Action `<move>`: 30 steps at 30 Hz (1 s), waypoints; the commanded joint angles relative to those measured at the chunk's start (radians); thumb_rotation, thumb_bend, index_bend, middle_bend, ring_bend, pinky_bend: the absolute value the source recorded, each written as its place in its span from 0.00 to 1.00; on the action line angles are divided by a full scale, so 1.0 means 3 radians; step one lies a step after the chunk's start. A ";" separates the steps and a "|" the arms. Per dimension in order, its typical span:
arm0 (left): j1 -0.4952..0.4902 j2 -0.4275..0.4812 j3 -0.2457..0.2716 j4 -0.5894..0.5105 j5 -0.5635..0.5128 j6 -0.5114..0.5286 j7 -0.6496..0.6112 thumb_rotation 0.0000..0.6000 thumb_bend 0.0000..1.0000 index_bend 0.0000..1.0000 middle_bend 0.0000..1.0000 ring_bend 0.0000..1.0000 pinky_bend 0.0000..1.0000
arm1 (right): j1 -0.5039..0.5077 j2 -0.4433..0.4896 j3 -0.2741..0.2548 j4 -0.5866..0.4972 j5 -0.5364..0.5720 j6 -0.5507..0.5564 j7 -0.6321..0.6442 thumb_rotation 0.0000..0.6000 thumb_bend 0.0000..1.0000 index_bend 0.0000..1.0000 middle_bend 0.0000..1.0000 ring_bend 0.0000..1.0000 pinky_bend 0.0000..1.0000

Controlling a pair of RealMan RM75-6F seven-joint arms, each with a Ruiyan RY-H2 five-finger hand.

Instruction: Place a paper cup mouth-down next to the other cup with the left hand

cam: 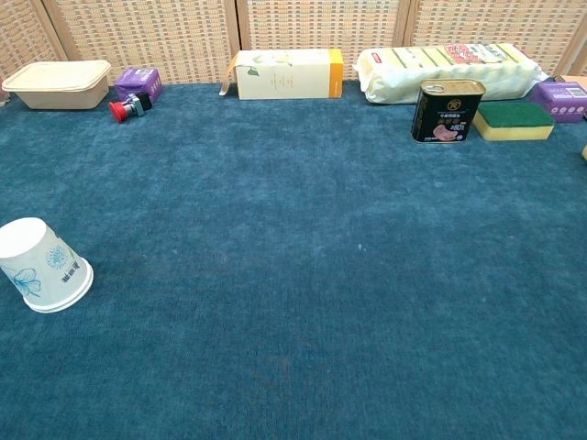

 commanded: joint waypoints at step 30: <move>-0.1237 0.0326 -0.0181 -0.0479 -0.0820 -0.1982 0.0260 1.00 0.16 0.00 0.00 0.00 0.06 | -0.0028 0.0065 0.0039 -0.0099 0.0080 0.0007 0.0084 1.00 0.27 0.11 0.00 0.00 0.00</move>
